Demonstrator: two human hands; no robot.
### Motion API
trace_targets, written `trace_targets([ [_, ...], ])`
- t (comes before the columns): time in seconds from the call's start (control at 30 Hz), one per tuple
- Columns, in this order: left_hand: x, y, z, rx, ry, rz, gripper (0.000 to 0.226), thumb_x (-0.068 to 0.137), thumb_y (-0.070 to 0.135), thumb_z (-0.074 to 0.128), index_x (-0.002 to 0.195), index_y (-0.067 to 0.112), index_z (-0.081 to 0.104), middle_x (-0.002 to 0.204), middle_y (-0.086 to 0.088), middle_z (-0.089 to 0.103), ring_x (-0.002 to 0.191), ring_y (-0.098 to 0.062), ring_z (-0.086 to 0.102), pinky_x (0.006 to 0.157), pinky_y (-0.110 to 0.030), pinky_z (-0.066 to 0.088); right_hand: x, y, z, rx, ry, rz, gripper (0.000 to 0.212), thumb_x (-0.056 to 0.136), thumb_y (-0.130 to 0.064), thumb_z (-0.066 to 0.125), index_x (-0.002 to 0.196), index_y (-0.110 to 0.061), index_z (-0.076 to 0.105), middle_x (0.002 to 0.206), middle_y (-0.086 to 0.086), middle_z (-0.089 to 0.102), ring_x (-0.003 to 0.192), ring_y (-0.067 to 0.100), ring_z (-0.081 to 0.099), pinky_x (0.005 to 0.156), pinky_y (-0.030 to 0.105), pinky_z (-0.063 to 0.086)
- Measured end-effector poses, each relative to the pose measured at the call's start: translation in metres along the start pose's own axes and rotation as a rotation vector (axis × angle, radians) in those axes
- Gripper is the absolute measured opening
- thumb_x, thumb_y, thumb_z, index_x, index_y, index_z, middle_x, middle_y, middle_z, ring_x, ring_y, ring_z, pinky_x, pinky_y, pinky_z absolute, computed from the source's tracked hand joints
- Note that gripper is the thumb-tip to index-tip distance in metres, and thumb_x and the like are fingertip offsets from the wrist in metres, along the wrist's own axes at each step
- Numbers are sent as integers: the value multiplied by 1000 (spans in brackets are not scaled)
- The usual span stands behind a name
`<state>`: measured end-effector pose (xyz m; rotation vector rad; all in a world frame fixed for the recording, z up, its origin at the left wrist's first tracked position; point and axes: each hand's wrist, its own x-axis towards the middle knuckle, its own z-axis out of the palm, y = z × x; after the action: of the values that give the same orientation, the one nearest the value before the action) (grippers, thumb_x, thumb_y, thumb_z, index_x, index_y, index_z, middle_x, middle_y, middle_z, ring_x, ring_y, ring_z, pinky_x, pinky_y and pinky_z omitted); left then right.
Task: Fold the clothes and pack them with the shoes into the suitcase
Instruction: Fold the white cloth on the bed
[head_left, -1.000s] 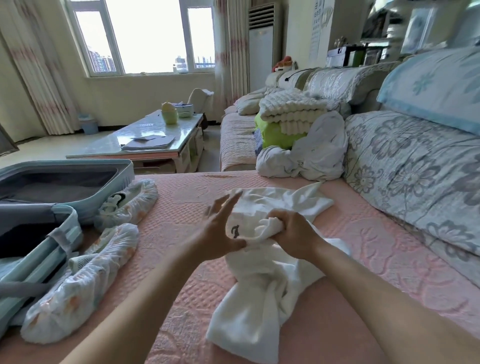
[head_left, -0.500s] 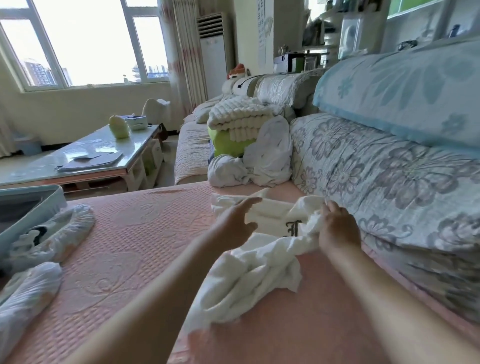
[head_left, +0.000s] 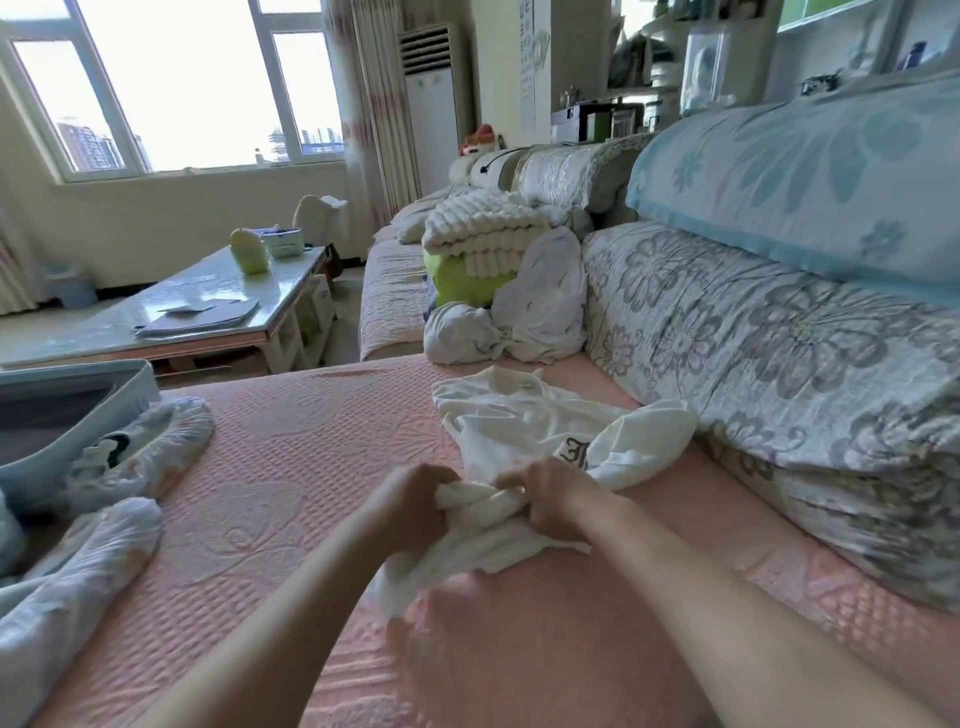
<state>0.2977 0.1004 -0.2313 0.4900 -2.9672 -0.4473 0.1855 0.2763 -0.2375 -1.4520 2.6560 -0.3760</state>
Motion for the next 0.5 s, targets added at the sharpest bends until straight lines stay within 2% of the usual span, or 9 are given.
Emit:
trace_targets([
  [0.1,-8,2,-16,-51,167,32,41,76,15,63,108,40,70,108,10,64,97,-18,62,78,-28,48,-6,-2,-5,144,218,-57,46,85,-2,49,108,-32,75,107,-4,69,102,28,65,88,35,49],
  [0.17,-11,9,-23,-103,112,130,42,77,13,66,110,39,70,109,8,64,98,-17,62,84,-32,50,-15,4,-8,112,310,-70,38,83,-5,54,95,-32,76,100,-5,67,96,25,64,83,34,47],
  [0.23,-14,21,-23,-129,2,213,45,76,15,69,115,38,68,109,7,66,99,-17,63,88,-32,51,-28,18,-15,109,248,-9,27,84,-13,62,80,-38,71,97,-6,66,95,19,62,78,30,43],
  [0.3,-18,36,-20,-174,-85,246,54,77,18,74,126,38,61,110,7,63,98,-14,60,84,-25,47,-47,36,-25,153,99,79,26,85,-25,70,64,-36,60,87,-7,62,86,15,61,74,32,47],
  [0.33,-20,42,-17,-218,-114,249,61,78,20,77,132,38,56,112,6,60,96,-13,58,81,-22,44,-58,46,-30,141,70,116,27,87,-29,70,63,-30,57,82,-6,62,83,16,61,74,34,48],
  [0.4,-23,55,-12,-330,-149,261,70,78,30,82,138,39,48,116,6,58,92,-9,59,80,-19,44,-79,63,-42,-27,146,212,19,91,-27,61,72,-26,59,86,-2,66,87,23,64,76,34,49],
  [0.47,-26,63,-5,-412,-194,253,64,83,34,78,138,39,46,116,9,60,90,-5,64,81,-20,51,-93,78,-45,-365,165,333,20,93,-19,53,94,-29,70,109,6,68,107,28,61,90,32,46],
  [0.5,-26,65,-2,-427,-206,236,55,89,27,73,137,36,49,114,10,62,91,-6,66,80,-21,54,-96,84,-43,-492,56,400,27,93,-17,51,109,-27,71,122,7,64,119,29,55,100,34,42],
])
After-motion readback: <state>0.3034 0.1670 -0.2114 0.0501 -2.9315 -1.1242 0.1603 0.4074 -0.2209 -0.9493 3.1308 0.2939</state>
